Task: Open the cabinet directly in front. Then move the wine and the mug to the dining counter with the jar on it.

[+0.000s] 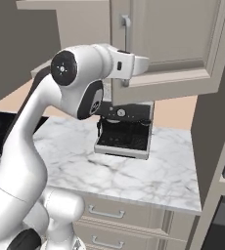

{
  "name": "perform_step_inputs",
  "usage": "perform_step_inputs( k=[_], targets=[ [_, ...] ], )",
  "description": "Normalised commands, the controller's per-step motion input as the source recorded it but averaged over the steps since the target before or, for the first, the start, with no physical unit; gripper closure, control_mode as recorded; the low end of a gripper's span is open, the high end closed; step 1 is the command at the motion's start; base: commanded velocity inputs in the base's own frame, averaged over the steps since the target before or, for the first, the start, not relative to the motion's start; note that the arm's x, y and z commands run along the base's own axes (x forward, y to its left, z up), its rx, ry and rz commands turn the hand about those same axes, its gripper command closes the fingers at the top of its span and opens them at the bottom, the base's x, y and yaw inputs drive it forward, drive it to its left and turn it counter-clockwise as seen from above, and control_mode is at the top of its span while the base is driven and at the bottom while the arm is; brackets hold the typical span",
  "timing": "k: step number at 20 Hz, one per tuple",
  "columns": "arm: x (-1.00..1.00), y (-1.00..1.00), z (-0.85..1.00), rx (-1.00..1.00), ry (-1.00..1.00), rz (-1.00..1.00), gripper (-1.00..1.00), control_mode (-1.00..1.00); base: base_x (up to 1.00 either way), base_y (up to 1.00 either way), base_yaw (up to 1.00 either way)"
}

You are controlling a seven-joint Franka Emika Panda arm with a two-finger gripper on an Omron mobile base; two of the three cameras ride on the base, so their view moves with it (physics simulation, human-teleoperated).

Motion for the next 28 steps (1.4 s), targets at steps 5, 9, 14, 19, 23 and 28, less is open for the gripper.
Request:
perform_step_inputs(
  k=[5, 9, 14, 19, 23, 28],
  targets=[
    [-0.92, -0.72, 0.18, 0.01, 0.0, 0.0, 1.0, -1.0, 0.0, 0.0, 0.0],
    [-0.62, -0.43, 0.11, 0.0, 0.0, 0.0, -1.0, -1.0, 0.0, 0.0, 0.0],
    [0.01, 0.0, 0.01, 0.0, 0.0, 0.0, -1.0, -1.0, 0.0, 0.0, 0.0],
    [-0.14, 0.0, 0.01, 0.0, 0.0, 0.0, -1.0, -1.0, 0.0, 0.0, 0.0],
    [-0.61, 0.02, 0.15, 0.0, 0.0, 0.0, -1.0, -1.0, 0.0, 0.0, 0.0],
    [-0.69, 0.25, 0.19, -0.12, 0.0, 0.03, -1.0, -1.0, 0.0, 0.0, 0.0]
  ],
)
